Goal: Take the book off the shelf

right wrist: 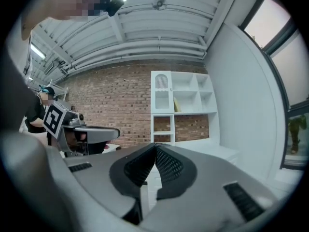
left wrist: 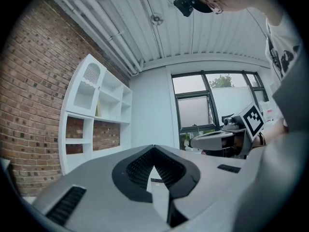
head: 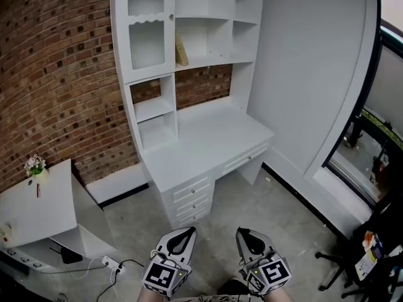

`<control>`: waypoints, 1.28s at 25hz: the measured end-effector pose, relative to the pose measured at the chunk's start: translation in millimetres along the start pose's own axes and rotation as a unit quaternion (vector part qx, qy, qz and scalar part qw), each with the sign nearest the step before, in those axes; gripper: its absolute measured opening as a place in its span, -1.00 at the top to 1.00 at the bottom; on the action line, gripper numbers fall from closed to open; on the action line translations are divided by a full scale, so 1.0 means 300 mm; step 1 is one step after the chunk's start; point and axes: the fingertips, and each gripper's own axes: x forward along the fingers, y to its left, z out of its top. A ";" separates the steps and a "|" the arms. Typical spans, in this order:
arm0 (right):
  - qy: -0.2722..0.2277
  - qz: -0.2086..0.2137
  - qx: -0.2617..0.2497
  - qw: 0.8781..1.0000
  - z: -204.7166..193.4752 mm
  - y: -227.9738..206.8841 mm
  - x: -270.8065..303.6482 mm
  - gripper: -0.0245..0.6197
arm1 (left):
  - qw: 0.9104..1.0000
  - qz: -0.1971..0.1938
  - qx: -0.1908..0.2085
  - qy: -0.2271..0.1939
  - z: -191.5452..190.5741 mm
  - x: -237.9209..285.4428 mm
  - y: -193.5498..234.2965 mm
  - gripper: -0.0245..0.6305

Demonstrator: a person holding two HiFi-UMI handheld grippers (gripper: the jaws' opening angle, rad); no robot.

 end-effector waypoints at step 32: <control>0.033 0.135 -0.002 0.990 0.035 -0.948 0.814 0.91 | 0.979 0.193 -0.001 0.058 -0.072 0.947 0.342 0.89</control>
